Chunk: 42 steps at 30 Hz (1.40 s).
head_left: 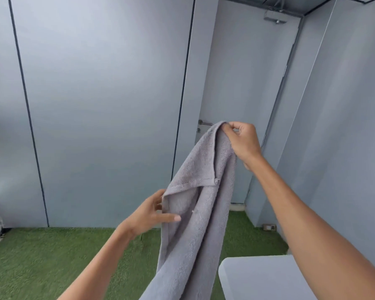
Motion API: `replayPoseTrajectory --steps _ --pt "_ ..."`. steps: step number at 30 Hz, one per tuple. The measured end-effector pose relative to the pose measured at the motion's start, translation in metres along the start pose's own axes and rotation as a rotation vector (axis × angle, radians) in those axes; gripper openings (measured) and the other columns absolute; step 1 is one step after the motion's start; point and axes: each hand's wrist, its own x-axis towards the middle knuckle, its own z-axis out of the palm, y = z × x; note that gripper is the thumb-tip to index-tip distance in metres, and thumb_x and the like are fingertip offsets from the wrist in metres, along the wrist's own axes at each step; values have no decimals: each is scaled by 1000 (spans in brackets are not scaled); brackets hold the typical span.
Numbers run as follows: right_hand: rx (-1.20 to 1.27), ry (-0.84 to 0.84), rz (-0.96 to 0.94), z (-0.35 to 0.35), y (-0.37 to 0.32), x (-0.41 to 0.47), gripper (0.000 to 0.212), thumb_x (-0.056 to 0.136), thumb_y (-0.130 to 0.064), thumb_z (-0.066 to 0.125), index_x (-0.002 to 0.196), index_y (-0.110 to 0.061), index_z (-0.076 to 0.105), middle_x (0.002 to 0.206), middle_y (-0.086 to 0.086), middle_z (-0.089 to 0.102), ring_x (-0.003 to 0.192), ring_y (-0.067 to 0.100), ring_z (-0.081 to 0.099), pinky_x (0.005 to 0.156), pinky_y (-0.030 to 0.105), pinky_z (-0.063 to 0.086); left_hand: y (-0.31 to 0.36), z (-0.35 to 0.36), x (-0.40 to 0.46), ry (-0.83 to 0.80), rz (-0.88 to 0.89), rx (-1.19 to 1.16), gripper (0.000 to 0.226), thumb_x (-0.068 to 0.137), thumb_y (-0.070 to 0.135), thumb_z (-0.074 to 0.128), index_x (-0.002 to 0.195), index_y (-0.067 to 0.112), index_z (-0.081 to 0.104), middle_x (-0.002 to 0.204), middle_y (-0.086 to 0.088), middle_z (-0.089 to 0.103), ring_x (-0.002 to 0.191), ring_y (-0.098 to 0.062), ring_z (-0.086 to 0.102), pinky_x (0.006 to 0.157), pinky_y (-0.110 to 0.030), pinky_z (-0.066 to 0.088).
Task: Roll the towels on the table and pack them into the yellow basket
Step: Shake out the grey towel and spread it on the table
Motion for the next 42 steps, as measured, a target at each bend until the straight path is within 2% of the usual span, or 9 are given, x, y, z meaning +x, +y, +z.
replayPoseTrajectory --steps 4,7,11,14,19,23,31,36,42 --pt "-85 35 -14 13 23 35 39 88 -36 58 77 1 64 58 6 50 52 15 37 51 28 26 -30 26 62 238 79 23 14 85 26 72 97 29 66 93 13 72 86 -5 67 78 -31 56" --pt "-155 116 8 3 57 58 38 90 -31 57 73 3 61 56 5 44 50 14 34 48 28 24 -21 23 101 451 195 22 37 98 17 52 63 28 51 56 17 49 54 0 40 51 -20 32" --pt "-341 220 171 -38 147 79 28 90 -27 60 70 -8 64 49 -6 49 45 7 42 54 26 36 -5 -6 152 384 273 37 27 97 25 54 73 18 63 58 13 54 56 -3 44 52 -20 35" --pt "-392 58 322 -44 213 87 24 87 -23 66 64 -21 62 52 -12 60 44 -1 55 55 28 49 16 -23 201 275 310 150 38 89 46 56 70 15 64 60 -5 54 57 -10 46 56 -27 36" --pt "-82 -328 306 -8 213 106 19 90 -36 62 97 -19 68 93 6 73 82 16 71 67 29 56 41 -4 304 119 373 532 57 92 40 60 55 11 28 54 2 21 49 -11 19 47 -24 18" --pt "22 -522 174 4 218 132 9 88 -28 67 87 -20 65 72 -14 67 71 2 63 69 37 59 40 7 365 160 352 496 57 91 44 59 56 11 30 55 -1 21 49 -12 18 46 -27 17" --pt "-180 -256 43 -24 289 208 12 92 -22 62 87 -13 70 81 3 72 73 8 61 72 27 46 -7 -30 393 -80 -2 332 50 86 52 63 57 16 43 57 5 33 52 -11 30 49 -18 23" --pt "-326 28 112 -47 330 230 14 92 -21 59 80 -17 65 76 5 67 62 -2 54 68 27 42 -56 -67 388 21 -33 280 60 84 58 61 68 2 44 69 -5 35 65 -18 34 57 -26 23" --pt "-195 -627 188 11 296 222 43 85 -52 64 126 -49 51 66 16 50 65 16 45 70 29 41 -12 -54 419 -22 132 247 44 89 45 62 66 7 57 64 -1 44 58 -13 40 53 -21 32"
